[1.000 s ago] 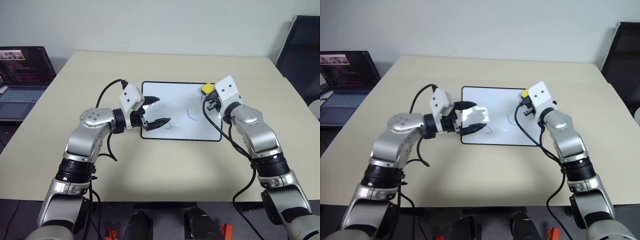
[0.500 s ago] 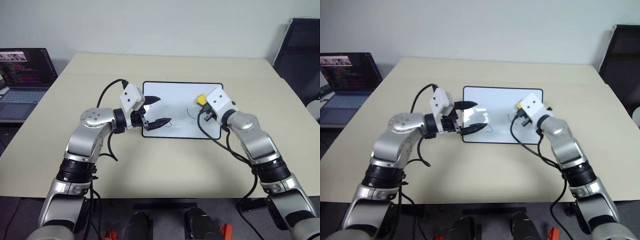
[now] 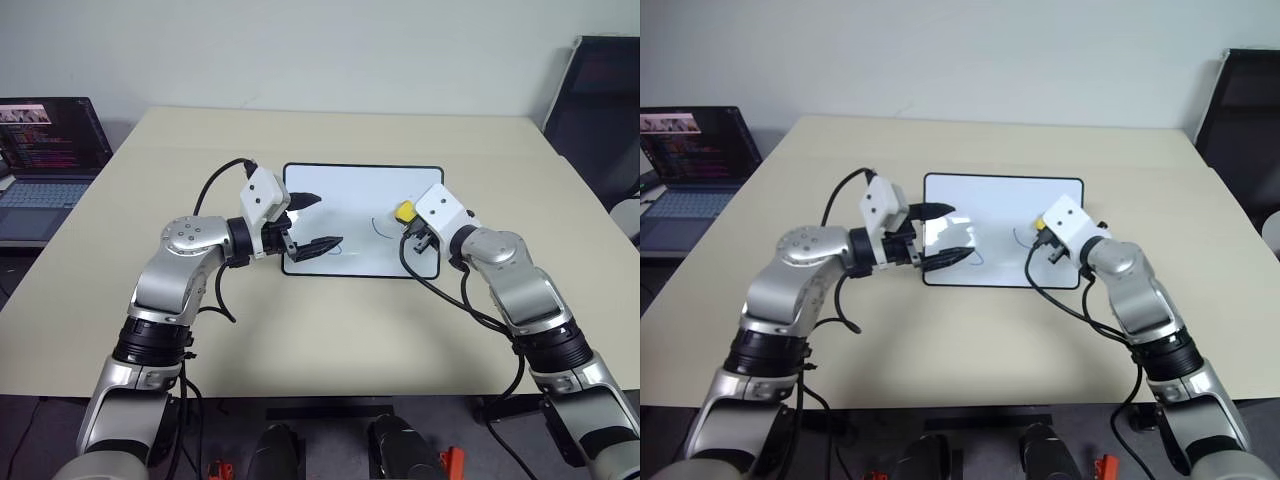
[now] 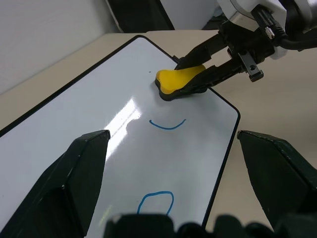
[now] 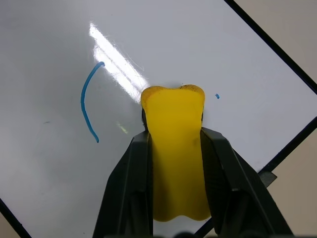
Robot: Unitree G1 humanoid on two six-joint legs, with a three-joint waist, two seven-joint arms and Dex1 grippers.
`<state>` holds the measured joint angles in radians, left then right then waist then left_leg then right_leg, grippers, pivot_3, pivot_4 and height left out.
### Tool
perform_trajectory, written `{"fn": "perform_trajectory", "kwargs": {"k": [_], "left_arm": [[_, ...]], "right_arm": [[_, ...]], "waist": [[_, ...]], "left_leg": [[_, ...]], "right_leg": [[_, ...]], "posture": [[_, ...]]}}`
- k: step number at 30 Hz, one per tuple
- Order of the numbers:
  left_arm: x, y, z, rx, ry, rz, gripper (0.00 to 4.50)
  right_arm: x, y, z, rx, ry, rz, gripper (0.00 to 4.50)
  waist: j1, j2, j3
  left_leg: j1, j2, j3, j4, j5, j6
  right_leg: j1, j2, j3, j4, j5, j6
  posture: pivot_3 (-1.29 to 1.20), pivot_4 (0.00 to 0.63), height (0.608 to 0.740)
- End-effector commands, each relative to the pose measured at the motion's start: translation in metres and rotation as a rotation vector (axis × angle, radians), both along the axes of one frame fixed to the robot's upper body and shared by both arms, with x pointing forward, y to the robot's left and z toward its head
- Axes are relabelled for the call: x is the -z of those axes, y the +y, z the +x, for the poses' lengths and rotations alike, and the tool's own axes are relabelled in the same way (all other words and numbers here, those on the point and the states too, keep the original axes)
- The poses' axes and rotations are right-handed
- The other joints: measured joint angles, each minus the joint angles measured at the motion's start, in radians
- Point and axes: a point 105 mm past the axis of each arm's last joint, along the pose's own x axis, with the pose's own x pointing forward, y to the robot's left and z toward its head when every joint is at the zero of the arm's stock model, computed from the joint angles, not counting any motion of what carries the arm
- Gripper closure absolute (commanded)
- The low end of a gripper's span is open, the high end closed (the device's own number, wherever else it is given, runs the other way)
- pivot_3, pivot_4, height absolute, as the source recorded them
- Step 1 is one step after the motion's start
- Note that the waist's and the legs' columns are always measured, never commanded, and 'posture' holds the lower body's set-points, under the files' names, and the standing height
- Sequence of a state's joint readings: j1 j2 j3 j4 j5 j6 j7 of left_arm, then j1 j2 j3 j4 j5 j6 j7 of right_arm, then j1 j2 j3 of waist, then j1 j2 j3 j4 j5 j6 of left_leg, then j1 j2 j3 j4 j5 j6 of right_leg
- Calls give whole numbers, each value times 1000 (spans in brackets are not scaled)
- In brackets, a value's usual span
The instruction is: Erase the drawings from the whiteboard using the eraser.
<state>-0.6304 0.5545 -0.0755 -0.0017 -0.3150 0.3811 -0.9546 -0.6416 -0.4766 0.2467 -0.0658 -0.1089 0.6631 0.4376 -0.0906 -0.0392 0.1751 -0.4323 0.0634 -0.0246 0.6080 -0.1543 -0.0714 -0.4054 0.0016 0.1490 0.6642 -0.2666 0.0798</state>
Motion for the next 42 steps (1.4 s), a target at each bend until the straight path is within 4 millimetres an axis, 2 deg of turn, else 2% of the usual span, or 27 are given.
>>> {"fn": "perform_trajectory", "kwargs": {"k": [1, 3, 8, 13, 15, 19, 24, 28, 31, 33, 38, 42], "left_arm": [[-15, -2, -5, 26, -54, -23, 0], [-15, -2, -5, 26, -53, -23, 0], [-16, -2, -5, 26, -53, -25, 0], [-16, 0, -5, 21, -54, -26, 0], [-15, 1, -4, 16, -51, -26, 0], [-13, 3, -5, 12, -45, -27, 0], [-8, 15, -9, -14, -17, -28, 0], [2, 28, -16, -36, 20, -19, 0], [12, 43, -26, -63, 61, -15, 0], [17, 48, -31, -80, 83, -22, 0], [27, 53, -41, -97, 123, -38, 0], [34, 55, -45, -107, 133, -33, 0]], "right_arm": [[-26, -26, 17, 158, -137, 14, 3504], [-28, -29, 19, 170, -143, 15, 3505], [-14, -26, 16, 141, -78, 7, 3505], [11, -14, 1, 55, 48, -28, 3505], [15, -13, -3, 40, 70, -29, 3505], [11, -13, -4, 46, 51, -12, 3506], [-16, -15, -5, 52, -59, 82, 3506], [-28, -5, -20, -27, -86, 209, 3506], [-31, 8, -46, -126, -77, 295, 3506], [-23, 12, -63, -171, -31, 310, 3506], [-7, 15, -90, -220, 40, 315, 3508], [8, 15, -99, -222, 84, 284, 3514]], "waist": [[0, 0, 0], [1, 0, 0], [4, 0, 0], [3, 0, 0], [2, 0, 0], [1, 0, 0], [1, 0, 0], [2, 0, 0], [3, 0, 0], [5, 0, 0], [8, 0, 0], [7, 0, 0]], "left_leg": [[0, 0, 0, 0, 0, 0], [0, -1, 0, 0, 0, 0], [-1, 0, 1, -1, 0, 0], [-1, 0, 0, -2, 0, 0], [-1, 0, 0, -2, 0, 0], [0, 0, 0, -1, 0, 0], [0, 0, 1, -1, 0, 0], [-1, 0, 1, -5, 0, 0], [-2, 0, 1, -10, 0, 0], [-2, 0, 0, -14, 0, 0], [-2, 0, -1, -16, -1, -1], [-2, 0, 0, -15, -1, -2]], "right_leg": [[0, 0, 1, 0, 0, 0], [0, 0, 1, 0, 0, 0], [0, 0, 1, -1, 0, 0], [-1, 0, 1, -1, 0, 1], [0, 0, 1, -1, 0, 1], [0, 0, 1, -1, 0, 0], [-1, 0, 1, -1, 0, 0], [-3, 0, 1, -2, -1, 0], [-5, 0, 1, -2, -2, 0], [-6, 0, 0, -2, -3, 1], [-7, 0, -3, -2, -7, -1], [-6, -1, -2, -2, -8, -3]], "posture": [[0, 150, 740], [0, 150, 740], [0, 150, 740], [0, 150, 740], [0, 150, 740], [0, 150, 740], [0, 150, 740], [0, 150, 740], [0, 150, 740], [0, 150, 740], [0, 150, 740], [0, 150, 740]]}}
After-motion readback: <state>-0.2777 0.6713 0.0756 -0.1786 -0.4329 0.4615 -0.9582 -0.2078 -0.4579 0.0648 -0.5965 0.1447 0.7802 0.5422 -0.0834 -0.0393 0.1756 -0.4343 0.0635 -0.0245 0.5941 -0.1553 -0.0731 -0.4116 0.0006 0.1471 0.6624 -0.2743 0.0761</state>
